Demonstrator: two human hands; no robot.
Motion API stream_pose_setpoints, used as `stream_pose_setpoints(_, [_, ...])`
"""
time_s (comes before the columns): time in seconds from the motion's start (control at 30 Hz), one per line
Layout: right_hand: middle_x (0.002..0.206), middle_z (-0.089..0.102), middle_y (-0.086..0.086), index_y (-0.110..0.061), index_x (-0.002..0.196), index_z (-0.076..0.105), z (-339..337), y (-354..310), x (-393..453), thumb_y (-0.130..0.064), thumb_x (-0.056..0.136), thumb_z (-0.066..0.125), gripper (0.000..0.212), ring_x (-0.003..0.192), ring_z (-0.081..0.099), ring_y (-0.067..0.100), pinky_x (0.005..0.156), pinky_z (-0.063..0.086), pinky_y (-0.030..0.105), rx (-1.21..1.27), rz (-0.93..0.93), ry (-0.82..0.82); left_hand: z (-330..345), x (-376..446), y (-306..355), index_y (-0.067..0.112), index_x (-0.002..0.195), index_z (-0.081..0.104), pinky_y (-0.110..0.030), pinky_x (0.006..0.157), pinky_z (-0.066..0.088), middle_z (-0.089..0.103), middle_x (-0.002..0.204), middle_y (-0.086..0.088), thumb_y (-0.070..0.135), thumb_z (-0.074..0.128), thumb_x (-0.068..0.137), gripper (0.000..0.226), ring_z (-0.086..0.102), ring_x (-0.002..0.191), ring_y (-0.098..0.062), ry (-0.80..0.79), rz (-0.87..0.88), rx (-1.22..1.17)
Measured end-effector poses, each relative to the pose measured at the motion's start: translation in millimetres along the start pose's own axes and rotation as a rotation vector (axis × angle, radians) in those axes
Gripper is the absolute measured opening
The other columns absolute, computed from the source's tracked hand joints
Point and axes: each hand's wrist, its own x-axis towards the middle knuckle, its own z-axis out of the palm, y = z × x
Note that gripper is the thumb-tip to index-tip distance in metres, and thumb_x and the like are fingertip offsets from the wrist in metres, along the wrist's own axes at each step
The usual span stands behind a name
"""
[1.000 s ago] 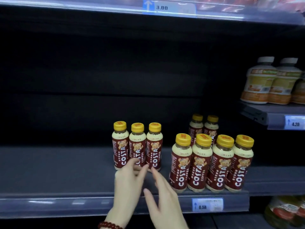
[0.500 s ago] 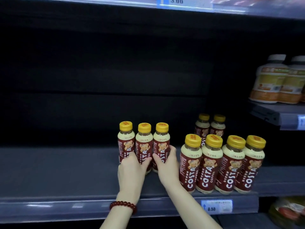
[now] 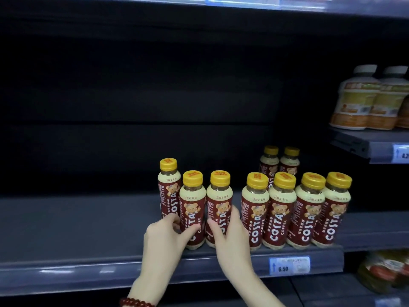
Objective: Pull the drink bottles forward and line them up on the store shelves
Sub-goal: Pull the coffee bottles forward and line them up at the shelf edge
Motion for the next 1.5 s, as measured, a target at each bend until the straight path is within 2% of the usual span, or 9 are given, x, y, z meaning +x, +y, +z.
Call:
stream_pose_setpoints(0.17, [0.122, 0.057, -0.01, -0.023, 0.14, 0.025, -15.0, -3.7, -17.7, -0.036, 0.089, 0.061, 0.063, 0.107, 0.058, 0.004, 0.084, 0.045, 0.014, -0.075, -0.047, -0.004, -4.2, -6.7, 0.1, 0.016, 0.083, 0.071, -0.014, 0.062, 0.046, 0.069, 0.071, 0.008, 0.054, 0.078, 0.063, 0.044, 0.064, 0.07, -0.006, -0.024, 0.024, -0.01])
stream_pose_setpoints(0.23, [0.12, 0.06, -0.006, -0.022, 0.136, 0.026, -18.7, -4.5, -20.4, -0.038, 0.088, 0.062, 0.062, 0.104, 0.062, 0.006, 0.079, 0.046, 0.013, -0.095, -0.044, 0.002, -5.9, -7.6, -0.1, 0.016, 0.086, 0.071, -0.009, 0.06, 0.041, 0.069, 0.071, 0.008, 0.053, 0.079, 0.063, 0.044, 0.064, 0.07, -0.005, -0.023, 0.033, -0.025])
stream_pose_setpoints(0.4, [0.112, 0.065, -0.005, -0.02, 0.13, 0.034, -31.1, -14.0, -16.6, -0.058, 0.084, 0.057, 0.064, 0.1, 0.066, 0.011, 0.077, 0.051, 0.02, -0.377, -0.086, 0.034, -6.3, -4.2, -0.5, 0.016, 0.089, 0.073, -0.018, 0.069, 0.05, 0.071, 0.074, 0.006, 0.053, 0.08, 0.061, 0.047, 0.066, 0.073, -0.006, -0.047, 0.021, -0.037])
stream_pose_setpoints(0.53, [0.101, 0.067, -0.003, -0.017, 0.126, 0.032, -32.5, -20.9, -11.9, -0.063, 0.084, 0.052, 0.065, 0.092, 0.068, 0.014, 0.07, 0.048, 0.02, -0.514, -0.078, 0.029, -2.2, -5.6, 1.6, 0.014, 0.089, 0.073, -0.015, 0.066, 0.047, 0.071, 0.073, 0.006, 0.052, 0.081, 0.06, 0.049, 0.067, 0.071, -0.008, -0.037, 0.018, -0.057])
stream_pose_setpoints(0.7, [0.093, 0.068, -0.001, -0.015, 0.129, 0.024, -30.6, -24.5, -6.2, -0.058, 0.085, 0.057, 0.07, 0.084, 0.07, 0.016, 0.064, 0.048, 0.021, -0.535, -0.086, 0.063, 0.5, -6.6, -0.6, 0.014, 0.087, 0.072, -0.004, 0.06, 0.039, 0.071, 0.072, 0.005, 0.052, 0.081, 0.06, 0.047, 0.066, 0.068, -0.006, -0.03, 0.008, -0.083])
stream_pose_setpoints(0.87, [0.089, 0.067, -0.002, -0.017, 0.124, 0.026, -31.1, -26.8, -5.2, -0.06, 0.085, 0.055, 0.065, 0.082, 0.069, 0.016, 0.064, 0.049, 0.021, -0.575, -0.101, 0.068, 2.5, -7.3, -0.7, 0.015, 0.088, 0.071, -0.019, 0.066, 0.051, 0.07, 0.07, 0.005, 0.05, 0.081, 0.061, 0.045, 0.066, 0.067, -0.007, -0.035, -0.011, -0.089])
stream_pose_setpoints(1.07, [0.09, 0.068, -0.002, -0.015, 0.112, 0.036, -30.9, -31.6, -6.9, -0.062, 0.082, 0.057, 0.06, 0.083, 0.07, 0.013, 0.065, 0.05, 0.018, -0.606, -0.069, 0.091, 2.9, -10.3, 0.5, 0.015, 0.087, 0.067, -0.017, 0.06, 0.049, 0.066, 0.063, 0.008, 0.048, 0.08, 0.064, 0.042, 0.065, 0.06, -0.007, -0.047, -0.014, -0.114])
stream_pose_setpoints(1.3, [0.096, 0.067, 0.0, -0.015, 0.109, 0.041, -29.4, -30.6, -5.3, -0.058, 0.086, 0.055, 0.05, 0.087, 0.068, 0.015, 0.061, 0.045, 0.018, -0.587, -0.037, 0.101, 4.5, -8.3, -1.1, 0.014, 0.089, 0.068, -0.02, 0.063, 0.051, 0.066, 0.063, 0.008, 0.047, 0.081, 0.064, 0.043, 0.064, 0.061, -0.006, -0.059, 0.002, -0.113])
stream_pose_setpoints(1.5, [0.086, 0.065, -0.001, -0.018, 0.102, 0.036, -32.8, -22.8, -10.6, -0.056, 0.086, 0.055, 0.045, 0.078, 0.068, 0.016, 0.056, 0.041, 0.017, -0.523, -0.035, 0.119, 4.3, -12.0, 3.5, 0.022, 0.089, 0.065, -0.004, 0.056, 0.041, 0.061, 0.064, 0.014, 0.048, 0.077, 0.068, 0.036, 0.063, 0.061, -0.001, -0.126, 0.017, -0.121])
